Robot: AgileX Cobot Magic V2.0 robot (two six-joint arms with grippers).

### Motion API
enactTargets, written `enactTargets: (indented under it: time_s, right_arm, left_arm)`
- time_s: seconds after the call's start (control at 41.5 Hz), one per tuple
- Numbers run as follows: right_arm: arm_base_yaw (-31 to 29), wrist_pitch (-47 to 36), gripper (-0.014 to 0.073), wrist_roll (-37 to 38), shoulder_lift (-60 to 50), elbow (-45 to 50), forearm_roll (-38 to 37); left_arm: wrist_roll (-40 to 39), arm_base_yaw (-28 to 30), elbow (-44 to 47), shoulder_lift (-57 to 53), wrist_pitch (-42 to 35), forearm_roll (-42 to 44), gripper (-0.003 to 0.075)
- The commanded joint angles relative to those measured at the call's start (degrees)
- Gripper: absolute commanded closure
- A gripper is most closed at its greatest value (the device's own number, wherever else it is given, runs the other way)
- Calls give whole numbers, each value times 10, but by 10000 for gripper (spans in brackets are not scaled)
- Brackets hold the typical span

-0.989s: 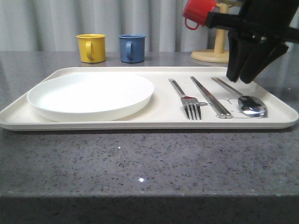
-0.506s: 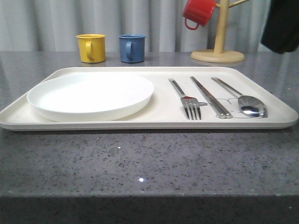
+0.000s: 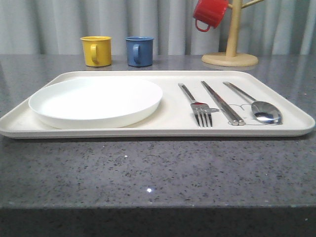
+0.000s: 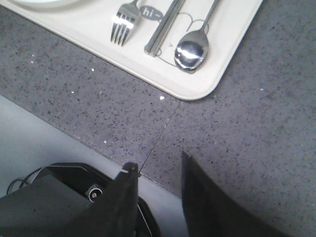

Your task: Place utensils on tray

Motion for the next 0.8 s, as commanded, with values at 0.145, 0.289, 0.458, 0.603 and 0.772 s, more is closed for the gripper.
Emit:
enactTargets:
  time_s: [0.145,0.289,0.458,0.603,0.772]
  right_arm:
    - [0,-36,347,-6,-61,-3,-3]
    - [0,-37,494,-6,-61,-3,-3]
    - [0,-37,661,-6,-61,-3,-3]
    - [0,-36,662,-6,-61,-3,-3]
    - [0,-28,662,-6,-61,-3,-3]
  left_arm:
    - [-7,-5,-15,-3,-37,6,462]
    - [-7,-5,-15,-3,-38,6,611]
    - [-7,-5,-15,-3,-39,11,738]
    - [-7,-5,-15,-3,-39,11,738]
    - [-7,-5,-15,-3,-40,11,738]
